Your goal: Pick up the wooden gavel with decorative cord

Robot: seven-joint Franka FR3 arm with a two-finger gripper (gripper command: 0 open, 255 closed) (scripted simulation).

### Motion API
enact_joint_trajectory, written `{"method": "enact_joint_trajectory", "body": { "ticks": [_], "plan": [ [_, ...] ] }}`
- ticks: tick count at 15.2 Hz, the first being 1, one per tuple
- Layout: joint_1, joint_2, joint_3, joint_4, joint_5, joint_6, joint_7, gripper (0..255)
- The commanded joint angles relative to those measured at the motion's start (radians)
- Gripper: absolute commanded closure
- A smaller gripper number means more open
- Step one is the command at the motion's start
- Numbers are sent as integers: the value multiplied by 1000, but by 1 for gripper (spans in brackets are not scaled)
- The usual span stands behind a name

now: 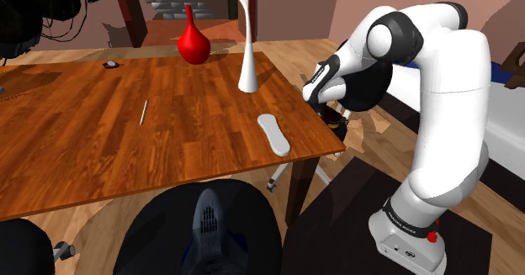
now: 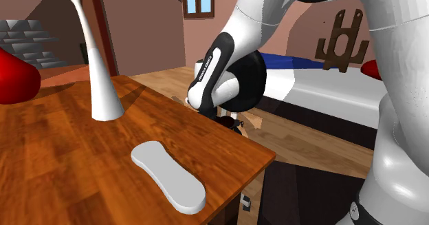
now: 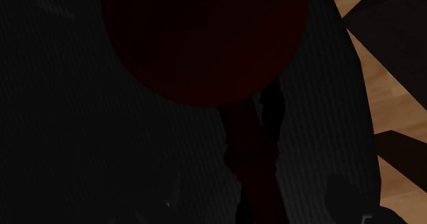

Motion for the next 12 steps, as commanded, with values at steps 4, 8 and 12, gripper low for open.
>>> {"method": "enact_joint_trajectory", "body": {
  "ticks": [4, 8, 12],
  "plan": [
    [-15, 43, 19, 6, 20, 37, -12, 0],
    [-15, 44, 20, 6, 20, 38, -12, 255],
    [-16, 45, 20, 6, 21, 38, -12, 255]
  ]
}}
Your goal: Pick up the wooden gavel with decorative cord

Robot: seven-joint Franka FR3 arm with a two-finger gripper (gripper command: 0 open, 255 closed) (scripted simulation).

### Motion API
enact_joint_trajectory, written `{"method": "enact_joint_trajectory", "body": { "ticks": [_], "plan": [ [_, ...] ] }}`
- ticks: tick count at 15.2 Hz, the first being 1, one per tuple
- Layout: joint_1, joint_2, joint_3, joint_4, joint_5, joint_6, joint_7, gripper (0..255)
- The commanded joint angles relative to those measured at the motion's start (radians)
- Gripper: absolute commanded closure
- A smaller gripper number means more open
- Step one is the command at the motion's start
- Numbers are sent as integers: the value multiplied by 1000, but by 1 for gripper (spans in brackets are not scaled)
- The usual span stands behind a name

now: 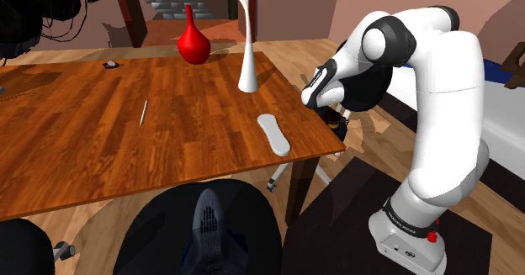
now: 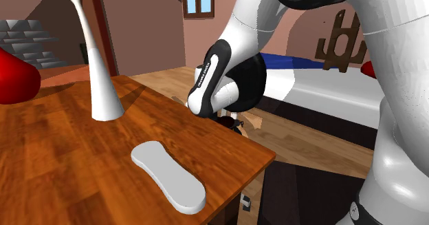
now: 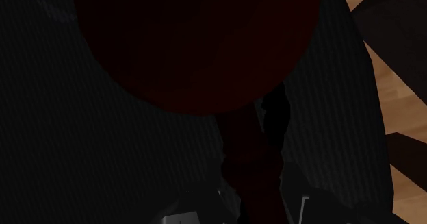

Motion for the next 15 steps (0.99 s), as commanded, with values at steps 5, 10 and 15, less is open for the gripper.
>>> {"method": "enact_joint_trajectory", "body": {
  "ticks": [5, 10, 15],
  "plan": [
    [9, -25, -12, -4, -12, -21, 6, 255],
    [29, -85, -37, -11, -41, -73, 22, 255],
    [47, -143, -60, -12, -71, -128, 38, 255]
  ]
}}
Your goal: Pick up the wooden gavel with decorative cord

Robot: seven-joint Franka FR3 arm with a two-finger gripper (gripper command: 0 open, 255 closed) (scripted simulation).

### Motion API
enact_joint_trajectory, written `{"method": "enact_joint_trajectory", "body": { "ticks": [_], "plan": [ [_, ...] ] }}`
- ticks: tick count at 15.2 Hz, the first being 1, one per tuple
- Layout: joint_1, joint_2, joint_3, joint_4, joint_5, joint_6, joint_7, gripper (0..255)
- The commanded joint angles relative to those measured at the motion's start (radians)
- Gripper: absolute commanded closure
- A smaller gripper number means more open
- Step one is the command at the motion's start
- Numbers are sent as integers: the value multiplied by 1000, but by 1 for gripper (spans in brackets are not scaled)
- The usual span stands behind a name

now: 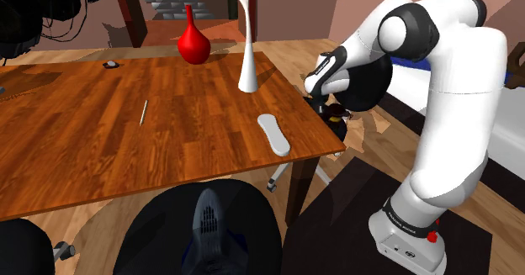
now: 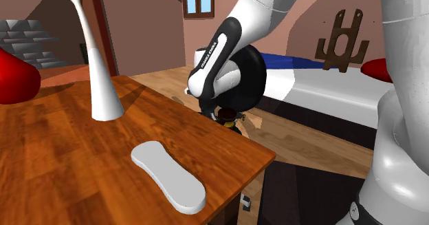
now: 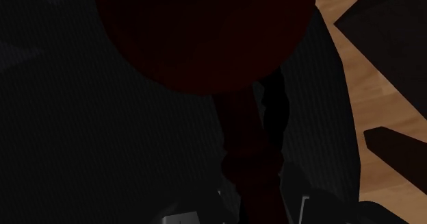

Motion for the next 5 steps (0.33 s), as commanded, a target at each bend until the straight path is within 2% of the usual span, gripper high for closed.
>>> {"method": "enact_joint_trajectory", "body": {
  "ticks": [1, 5],
  "plan": [
    [7, -23, -8, 2, -13, -23, 7, 255],
    [13, -47, -16, 3, -26, -47, 15, 255]
  ]
}}
